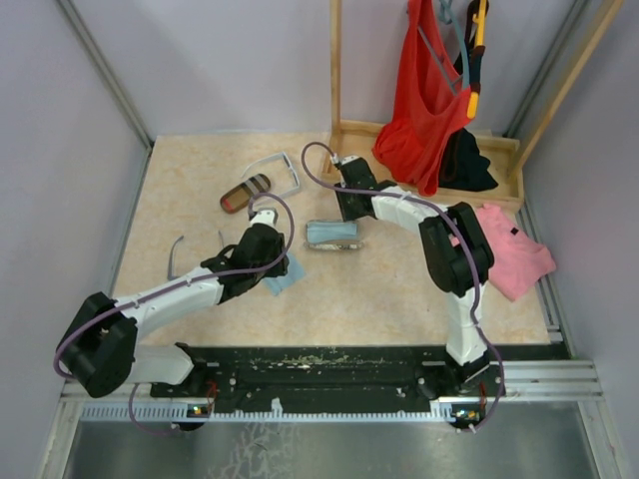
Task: Organize the sunglasses
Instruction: Adjust the sunglasses case at the center of the board, then move the sunglasses to the center of the board, then pick up the sunglasses from the center of the board.
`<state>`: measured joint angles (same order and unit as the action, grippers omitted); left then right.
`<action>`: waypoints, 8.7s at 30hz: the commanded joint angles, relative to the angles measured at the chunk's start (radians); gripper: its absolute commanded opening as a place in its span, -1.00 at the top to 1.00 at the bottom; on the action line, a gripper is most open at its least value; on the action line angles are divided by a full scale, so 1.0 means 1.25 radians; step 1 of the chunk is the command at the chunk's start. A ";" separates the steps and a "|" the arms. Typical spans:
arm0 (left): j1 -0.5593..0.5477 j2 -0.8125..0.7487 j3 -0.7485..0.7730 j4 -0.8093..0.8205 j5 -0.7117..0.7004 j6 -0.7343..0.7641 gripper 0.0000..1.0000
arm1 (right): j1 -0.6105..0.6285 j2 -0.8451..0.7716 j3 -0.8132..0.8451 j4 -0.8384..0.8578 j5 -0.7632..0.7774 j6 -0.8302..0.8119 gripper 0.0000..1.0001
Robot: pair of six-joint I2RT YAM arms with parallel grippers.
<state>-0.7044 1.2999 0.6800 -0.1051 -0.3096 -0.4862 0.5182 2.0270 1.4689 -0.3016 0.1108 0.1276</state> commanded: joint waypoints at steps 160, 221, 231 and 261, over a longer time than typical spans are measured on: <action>-0.012 -0.153 0.237 -0.336 -0.228 -0.130 -0.59 | 0.257 -0.790 -0.515 -0.148 0.359 0.530 -0.03; -0.011 -0.483 0.095 -0.374 -0.128 0.043 -0.66 | 0.565 -0.047 -0.068 -0.206 0.372 1.035 0.55; -0.011 -0.482 0.095 -0.374 -0.128 0.043 -0.66 | 0.565 -0.049 -0.048 -0.213 0.366 1.013 0.51; -0.011 -0.489 0.097 -0.374 -0.129 0.037 -0.66 | 0.565 -0.076 -0.032 -0.248 0.360 0.978 0.96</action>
<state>-0.7219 0.7082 0.8028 -0.5976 -0.4774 -0.4465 1.2148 1.9705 1.3842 -0.5987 0.5480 1.3685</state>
